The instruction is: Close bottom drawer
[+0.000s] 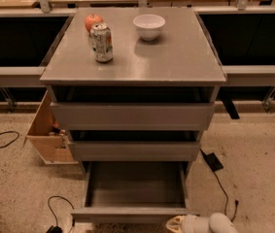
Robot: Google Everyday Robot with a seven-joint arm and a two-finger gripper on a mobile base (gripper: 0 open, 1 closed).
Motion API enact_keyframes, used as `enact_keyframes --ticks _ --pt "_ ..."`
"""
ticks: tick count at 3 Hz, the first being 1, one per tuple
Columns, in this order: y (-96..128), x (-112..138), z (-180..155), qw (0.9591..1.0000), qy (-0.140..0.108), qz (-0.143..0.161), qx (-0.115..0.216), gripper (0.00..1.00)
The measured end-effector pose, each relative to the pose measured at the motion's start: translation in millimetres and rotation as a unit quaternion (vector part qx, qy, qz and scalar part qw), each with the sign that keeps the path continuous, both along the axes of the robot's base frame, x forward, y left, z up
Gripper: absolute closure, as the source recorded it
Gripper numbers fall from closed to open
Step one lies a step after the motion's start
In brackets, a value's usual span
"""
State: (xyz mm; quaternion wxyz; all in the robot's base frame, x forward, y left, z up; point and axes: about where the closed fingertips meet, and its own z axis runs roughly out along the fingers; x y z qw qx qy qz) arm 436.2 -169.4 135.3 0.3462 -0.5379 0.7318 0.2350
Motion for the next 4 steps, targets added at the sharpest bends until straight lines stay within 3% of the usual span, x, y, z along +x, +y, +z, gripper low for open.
enact_keyframes --ticks 1,2,3,4 --pt "54.1 31.2 11.9 0.9974 -0.018 0.048 0.051 1.00" --pt "56.2 31.5 12.5 0.9971 -0.020 0.052 0.052 1.00" --pt "46.9 72.4 23.6 0.9965 -0.041 0.055 0.048 1.00" --pt "44.2 85.3 28.9 0.9961 -0.049 0.056 0.047 1.00"
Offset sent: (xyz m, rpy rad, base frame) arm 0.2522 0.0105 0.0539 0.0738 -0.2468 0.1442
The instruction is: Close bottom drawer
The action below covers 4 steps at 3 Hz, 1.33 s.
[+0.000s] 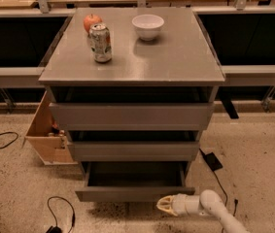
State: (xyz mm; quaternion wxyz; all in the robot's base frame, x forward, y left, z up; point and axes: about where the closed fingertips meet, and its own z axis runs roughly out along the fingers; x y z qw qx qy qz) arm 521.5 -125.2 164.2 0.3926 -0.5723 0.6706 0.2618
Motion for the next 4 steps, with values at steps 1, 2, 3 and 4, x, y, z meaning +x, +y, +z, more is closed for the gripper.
enact_keyframes --ticks 1,2,3,4 --pt "-12.5 37.5 11.1 0.9998 -0.017 -0.005 -0.006 1.00" --pt "-17.4 52.6 16.5 0.9996 -0.025 -0.005 -0.008 1.00" --pt "-24.8 67.0 19.4 0.9994 -0.031 -0.010 -0.010 1.00" --pt "-24.8 66.6 19.4 0.9994 -0.031 -0.010 -0.010 1.00"
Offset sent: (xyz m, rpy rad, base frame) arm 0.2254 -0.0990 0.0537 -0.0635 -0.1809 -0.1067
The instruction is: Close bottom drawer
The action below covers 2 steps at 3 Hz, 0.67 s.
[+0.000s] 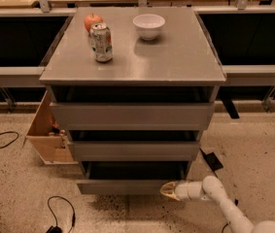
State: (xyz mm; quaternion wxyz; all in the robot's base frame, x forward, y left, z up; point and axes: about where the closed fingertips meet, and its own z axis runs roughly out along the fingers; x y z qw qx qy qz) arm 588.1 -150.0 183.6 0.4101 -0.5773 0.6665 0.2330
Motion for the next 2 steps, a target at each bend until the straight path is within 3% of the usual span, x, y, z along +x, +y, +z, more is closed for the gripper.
enact_keyframes --ticks 1,2 --pt "-6.0 10.9 1.2 1.0000 -0.004 -0.005 -0.002 1.00" --pt "-6.0 10.6 1.2 1.0000 -0.004 -0.005 -0.002 0.81"
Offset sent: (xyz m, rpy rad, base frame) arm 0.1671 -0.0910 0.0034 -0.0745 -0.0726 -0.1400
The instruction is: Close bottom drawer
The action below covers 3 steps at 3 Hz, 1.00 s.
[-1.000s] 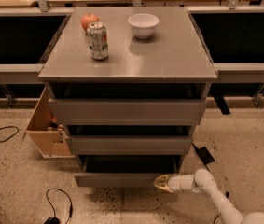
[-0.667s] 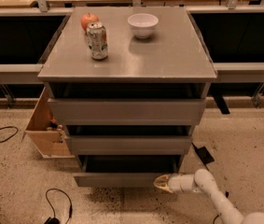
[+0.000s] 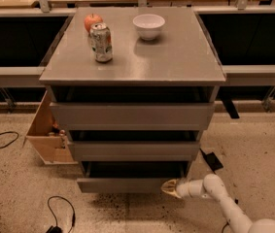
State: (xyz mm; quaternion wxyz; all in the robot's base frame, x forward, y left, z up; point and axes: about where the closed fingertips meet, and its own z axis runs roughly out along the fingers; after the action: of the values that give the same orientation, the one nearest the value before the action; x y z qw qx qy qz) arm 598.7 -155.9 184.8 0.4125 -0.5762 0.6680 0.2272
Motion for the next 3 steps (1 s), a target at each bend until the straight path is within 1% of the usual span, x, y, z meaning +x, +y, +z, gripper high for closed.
enact_keyframes --ticks 1,2,3 --pt "0.1 0.0 0.0 1.0000 0.000 0.000 0.000 0.50" --pt "0.1 0.0 -0.1 1.0000 0.000 0.000 0.000 0.27" --pt "0.3 -0.1 -0.1 1.0000 0.000 0.000 0.000 0.00"
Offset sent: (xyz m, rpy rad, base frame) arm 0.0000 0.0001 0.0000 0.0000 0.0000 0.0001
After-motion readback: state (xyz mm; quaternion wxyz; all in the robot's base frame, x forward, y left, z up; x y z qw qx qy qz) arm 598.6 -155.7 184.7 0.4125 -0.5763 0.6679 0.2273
